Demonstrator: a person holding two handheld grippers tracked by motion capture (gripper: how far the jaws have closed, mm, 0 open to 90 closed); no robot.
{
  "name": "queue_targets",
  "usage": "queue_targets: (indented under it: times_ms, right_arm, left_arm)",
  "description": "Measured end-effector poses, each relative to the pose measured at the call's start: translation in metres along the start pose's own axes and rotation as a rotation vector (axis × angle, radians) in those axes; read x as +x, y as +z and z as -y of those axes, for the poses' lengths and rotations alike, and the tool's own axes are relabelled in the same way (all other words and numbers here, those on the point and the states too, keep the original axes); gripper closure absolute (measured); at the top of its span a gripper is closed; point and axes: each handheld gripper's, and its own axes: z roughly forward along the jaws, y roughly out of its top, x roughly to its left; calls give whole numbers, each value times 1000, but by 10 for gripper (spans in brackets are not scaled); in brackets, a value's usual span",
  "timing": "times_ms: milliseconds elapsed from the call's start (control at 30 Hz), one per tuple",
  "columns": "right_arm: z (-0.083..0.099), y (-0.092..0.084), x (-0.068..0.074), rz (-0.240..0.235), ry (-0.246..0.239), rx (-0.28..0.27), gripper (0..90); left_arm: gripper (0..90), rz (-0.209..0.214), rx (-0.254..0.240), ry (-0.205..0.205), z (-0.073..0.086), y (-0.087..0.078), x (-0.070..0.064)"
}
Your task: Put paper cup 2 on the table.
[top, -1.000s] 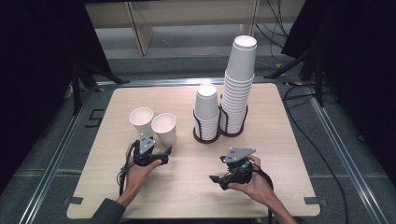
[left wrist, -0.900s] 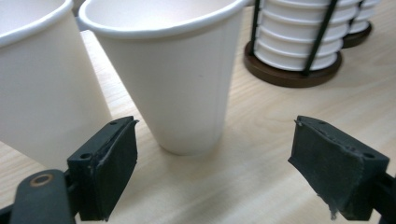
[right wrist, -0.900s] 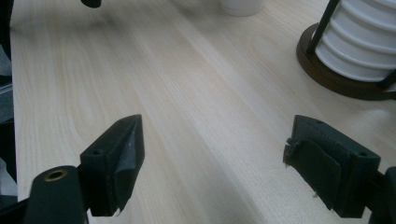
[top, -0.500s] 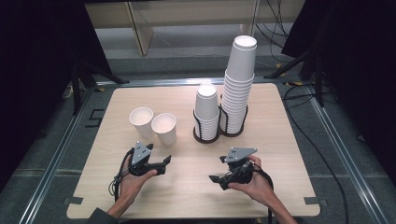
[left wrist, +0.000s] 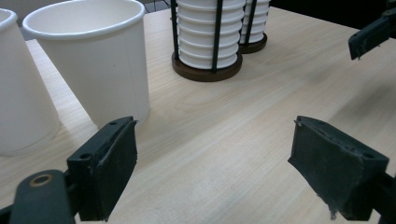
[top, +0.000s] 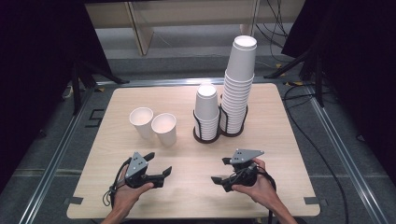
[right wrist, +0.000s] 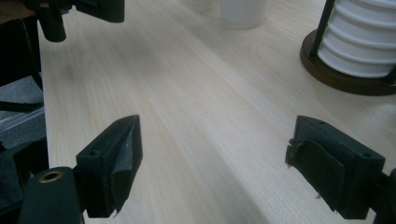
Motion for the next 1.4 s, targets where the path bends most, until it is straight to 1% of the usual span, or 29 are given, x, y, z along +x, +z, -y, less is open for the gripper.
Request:
queue_targets:
  times_ms: [33, 67, 100, 133, 167, 200, 233, 267, 333, 367, 433, 500, 533, 567, 600, 633, 667, 700, 733, 867, 900, 967, 1067, 1100, 1133, 1200, 1233, 1333, 1400]
  right_arm:
    - [1, -1, 1, -16, 25, -5, 177]
    - [1, -2, 2, -10, 26, -3, 176]
    - [2, -3, 2, -6, 27, -8, 174]
    - [3, -4, 2, -9, 32, -7, 174]
    - [4, -5, 2, -7, 32, -11, 173]
    - [4, -6, 2, -3, 35, -13, 170]
    - [5, -8, 2, 6, 26, -19, 165]
    - [6, -8, 1, 9, 25, -25, 163]
    - [8, -11, 2, 16, 41, -32, 158]
    - [9, -12, 1, 21, 36, -41, 158]
    - [11, -15, 1, 19, 54, -38, 157]
    - [14, -17, 2, 29, 51, -46, 157]
    - [15, -19, 2, 32, 58, -45, 156]
    - [16, -19, 3, 21, 63, -46, 157]
    - [17, -21, 5, 22, 81, -42, 157]
    - [19, -21, 4, 38, 47, -51, 156]
    - [20, -23, 6, 35, 62, -40, 157]
    - [22, -23, 6, 41, 54, -47, 156]
    - [23, -25, 7, 43, 55, -40, 156]
    - [29, -28, 8, 44, 70, -50, 156]
    - [29, -30, 8, 58, 69, -48, 156]
    - [31, -32, 8, 63, 72, -51, 156]
    - [34, -35, 9, 59, 75, -50, 156]
    - [35, -35, 10, 64, 74, -50, 156]
    - [37, -36, 10, 63, 75, -49, 157]
    - [38, -36, 10, 65, 64, -45, 156]
    - [40, -38, 13, 71, 72, -38, 157]
    - [43, -39, 14, 62, 79, -34, 156]
    - [45, -40, 16, 62, 81, -23, 157]
  left_arm:
    - [142, -4, 15, 2, 0, -3, -1]
    - [141, 10, -7, -6, 1, -2, -2]
    - [141, 10, 9, 2, 0, -5, -3]
    - [142, 20, -3, -7, 1, -6, -4]
    - [141, 17, 7, 5, 1, -8, -4]
    - [141, 13, 7, 7, 1, -10, -6]
    - [142, 13, 5, 7, 2, -11, -7]
    - [141, 24, 3, 13, 3, -12, -7]
    - [141, 20, 12, 25, 4, -14, -9]
    - [141, 27, 12, 22, 5, -14, -10]
    - [141, 39, 8, 20, 8, -15, -11]
    - [141, 48, 5, 16, 10, -16, -13]
    - [141, 47, 22, 31, 10, -19, -12]
    - [141, 50, 15, 21, 10, -19, -13]
    - [141, 53, 16, 28, 11, -20, -13]
    - [141, 49, 20, 27, 12, -21, -14]
    - [141, 50, 25, 26, 13, -21, -15]
    - [142, 51, 33, 33, 13, -22, -15]
    - [142, 62, 11, 26, 15, -21, -16]
    - [141, 63, 31, 41, 16, -25, -19]
    - [141, 67, 27, 40, 17, -25, -19]
    - [141, 70, 32, 36, 17, -26, -21]
    - [141, 80, 31, 47, 19, -27, -22]
    - [142, 86, 26, 41, 20, -27, -23]
    - [141, 83, 38, 52, 20, -28, -23]
    - [142, 90, 38, 47, 20, -30, -24]
    - [141, 98, 17, 32, 21, -30, -26]
    - [141, 97, 21, 35, 21, -34, -27]
    - [141, 106, 21, 32, 23, -35, -29]
